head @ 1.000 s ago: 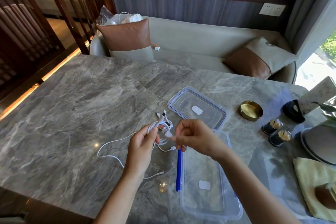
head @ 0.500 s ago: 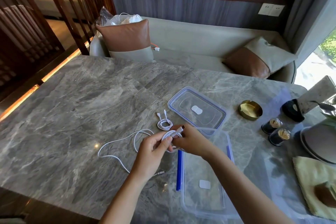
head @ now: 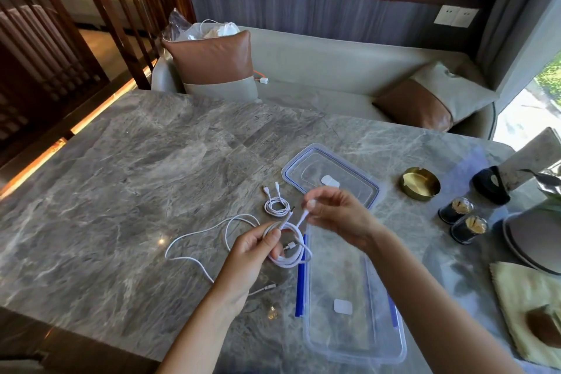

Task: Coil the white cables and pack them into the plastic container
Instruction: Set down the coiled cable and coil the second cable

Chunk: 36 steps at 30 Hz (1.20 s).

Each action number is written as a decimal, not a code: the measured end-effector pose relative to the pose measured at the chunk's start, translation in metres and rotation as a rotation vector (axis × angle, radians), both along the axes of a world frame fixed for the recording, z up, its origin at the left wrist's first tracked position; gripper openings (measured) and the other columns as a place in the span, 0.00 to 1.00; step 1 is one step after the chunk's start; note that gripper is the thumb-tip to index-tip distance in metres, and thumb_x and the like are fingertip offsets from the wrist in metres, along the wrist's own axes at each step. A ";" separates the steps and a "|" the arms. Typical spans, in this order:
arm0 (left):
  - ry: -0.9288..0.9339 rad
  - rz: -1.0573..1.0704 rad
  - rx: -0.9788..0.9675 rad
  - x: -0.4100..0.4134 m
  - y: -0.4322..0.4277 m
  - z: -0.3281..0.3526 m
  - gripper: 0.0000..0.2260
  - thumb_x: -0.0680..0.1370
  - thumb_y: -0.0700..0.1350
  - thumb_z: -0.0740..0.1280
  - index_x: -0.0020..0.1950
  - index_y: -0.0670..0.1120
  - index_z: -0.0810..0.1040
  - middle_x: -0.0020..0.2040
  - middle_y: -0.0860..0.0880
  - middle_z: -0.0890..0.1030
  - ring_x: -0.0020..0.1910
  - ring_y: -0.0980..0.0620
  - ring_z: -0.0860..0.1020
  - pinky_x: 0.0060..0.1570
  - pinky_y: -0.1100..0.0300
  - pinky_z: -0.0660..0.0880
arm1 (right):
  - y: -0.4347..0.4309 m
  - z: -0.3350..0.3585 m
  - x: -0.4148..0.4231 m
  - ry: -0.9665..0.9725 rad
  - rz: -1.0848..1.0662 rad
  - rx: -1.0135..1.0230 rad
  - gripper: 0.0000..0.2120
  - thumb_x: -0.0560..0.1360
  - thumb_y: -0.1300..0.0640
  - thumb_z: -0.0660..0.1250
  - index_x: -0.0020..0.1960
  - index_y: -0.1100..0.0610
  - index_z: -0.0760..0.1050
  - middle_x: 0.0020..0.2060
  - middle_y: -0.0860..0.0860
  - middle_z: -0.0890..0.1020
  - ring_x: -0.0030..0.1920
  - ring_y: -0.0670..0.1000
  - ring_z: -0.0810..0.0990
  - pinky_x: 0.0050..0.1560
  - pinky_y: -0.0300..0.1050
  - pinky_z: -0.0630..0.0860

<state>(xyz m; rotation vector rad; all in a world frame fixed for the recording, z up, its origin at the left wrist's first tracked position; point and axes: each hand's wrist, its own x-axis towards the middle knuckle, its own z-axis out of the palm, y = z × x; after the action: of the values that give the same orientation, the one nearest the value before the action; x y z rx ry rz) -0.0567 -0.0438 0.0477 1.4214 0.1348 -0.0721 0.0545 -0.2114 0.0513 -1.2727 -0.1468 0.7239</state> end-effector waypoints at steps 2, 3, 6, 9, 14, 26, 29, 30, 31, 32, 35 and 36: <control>-0.018 0.003 0.033 -0.003 0.001 -0.003 0.17 0.78 0.42 0.59 0.29 0.50 0.75 0.27 0.55 0.70 0.30 0.61 0.68 0.36 0.71 0.67 | -0.006 0.002 0.011 -0.006 -0.150 0.005 0.09 0.65 0.63 0.71 0.43 0.52 0.82 0.34 0.49 0.83 0.35 0.45 0.83 0.37 0.37 0.80; -0.030 0.004 0.047 -0.003 0.001 -0.003 0.18 0.79 0.41 0.59 0.29 0.49 0.73 0.27 0.55 0.71 0.30 0.60 0.68 0.36 0.71 0.67 | -0.007 0.002 0.014 -0.007 -0.187 0.009 0.11 0.65 0.64 0.72 0.45 0.53 0.80 0.34 0.50 0.84 0.36 0.46 0.83 0.37 0.38 0.80; -0.048 0.024 0.057 0.002 0.002 0.000 0.17 0.79 0.41 0.60 0.29 0.47 0.71 0.27 0.54 0.71 0.30 0.60 0.69 0.37 0.72 0.67 | 0.000 0.000 0.013 0.032 -0.295 0.047 0.11 0.71 0.67 0.69 0.48 0.55 0.76 0.35 0.51 0.84 0.36 0.46 0.84 0.37 0.38 0.80; -0.051 0.037 0.067 0.007 0.002 0.001 0.16 0.78 0.41 0.60 0.30 0.47 0.72 0.27 0.54 0.73 0.30 0.60 0.70 0.37 0.72 0.68 | 0.009 0.001 0.007 0.149 -0.337 0.184 0.08 0.71 0.63 0.69 0.49 0.55 0.76 0.37 0.50 0.85 0.36 0.44 0.83 0.37 0.37 0.80; 0.053 0.022 0.053 0.005 -0.003 -0.008 0.15 0.79 0.41 0.61 0.32 0.48 0.76 0.28 0.53 0.75 0.31 0.61 0.73 0.38 0.72 0.69 | 0.008 0.002 -0.002 0.045 -0.124 0.183 0.14 0.70 0.56 0.68 0.55 0.54 0.80 0.46 0.51 0.84 0.46 0.46 0.83 0.47 0.42 0.80; 0.261 -0.095 0.089 0.012 -0.010 -0.012 0.08 0.78 0.44 0.63 0.40 0.45 0.79 0.29 0.53 0.78 0.30 0.55 0.73 0.32 0.63 0.67 | 0.030 0.022 -0.018 -0.586 0.214 -0.336 0.08 0.73 0.67 0.68 0.50 0.58 0.80 0.44 0.51 0.83 0.45 0.46 0.81 0.51 0.42 0.79; 0.370 -0.017 -0.145 0.013 -0.009 -0.015 0.06 0.77 0.40 0.63 0.46 0.47 0.80 0.32 0.53 0.82 0.32 0.58 0.79 0.39 0.62 0.75 | 0.028 0.027 -0.025 -0.765 0.264 -0.394 0.06 0.71 0.60 0.72 0.48 0.54 0.80 0.48 0.48 0.82 0.51 0.48 0.81 0.57 0.43 0.75; 0.395 -0.001 -0.237 0.013 -0.008 -0.016 0.07 0.77 0.39 0.63 0.50 0.46 0.80 0.35 0.53 0.84 0.34 0.57 0.81 0.43 0.59 0.76 | 0.026 0.027 -0.027 -0.844 0.260 -0.426 0.07 0.71 0.60 0.72 0.48 0.53 0.80 0.50 0.48 0.81 0.54 0.47 0.79 0.59 0.40 0.72; 0.407 0.010 -0.319 0.014 -0.007 -0.017 0.09 0.76 0.39 0.63 0.52 0.46 0.80 0.39 0.51 0.85 0.38 0.56 0.82 0.48 0.57 0.76 | 0.023 0.026 -0.028 -0.906 0.242 -0.458 0.08 0.70 0.60 0.72 0.48 0.52 0.81 0.51 0.48 0.80 0.55 0.46 0.77 0.60 0.39 0.70; 0.407 0.018 -0.388 0.015 -0.005 -0.017 0.10 0.75 0.38 0.63 0.53 0.46 0.80 0.43 0.49 0.85 0.42 0.54 0.83 0.52 0.56 0.76 | 0.021 0.025 -0.029 -0.936 0.220 -0.488 0.09 0.69 0.61 0.72 0.48 0.51 0.81 0.51 0.48 0.79 0.55 0.46 0.76 0.61 0.40 0.70; 0.386 0.043 -0.590 0.017 0.000 -0.016 0.12 0.69 0.41 0.66 0.51 0.48 0.83 0.48 0.48 0.85 0.46 0.53 0.83 0.49 0.59 0.79 | 0.015 0.021 -0.033 -0.915 0.192 -0.523 0.04 0.70 0.57 0.72 0.45 0.51 0.82 0.45 0.44 0.81 0.51 0.47 0.78 0.58 0.45 0.73; 0.377 0.053 -0.642 0.017 0.000 -0.016 0.13 0.68 0.43 0.67 0.51 0.49 0.83 0.48 0.48 0.85 0.45 0.53 0.83 0.48 0.60 0.80 | 0.015 0.018 -0.034 -0.900 0.187 -0.530 0.03 0.71 0.56 0.72 0.44 0.51 0.82 0.44 0.42 0.82 0.50 0.46 0.78 0.56 0.47 0.74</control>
<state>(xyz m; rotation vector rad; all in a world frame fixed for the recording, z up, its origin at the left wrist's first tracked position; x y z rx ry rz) -0.0395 -0.0436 0.0317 0.7505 0.4212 -0.3121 0.0207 -0.1964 0.0694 -2.0509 -0.8571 0.2955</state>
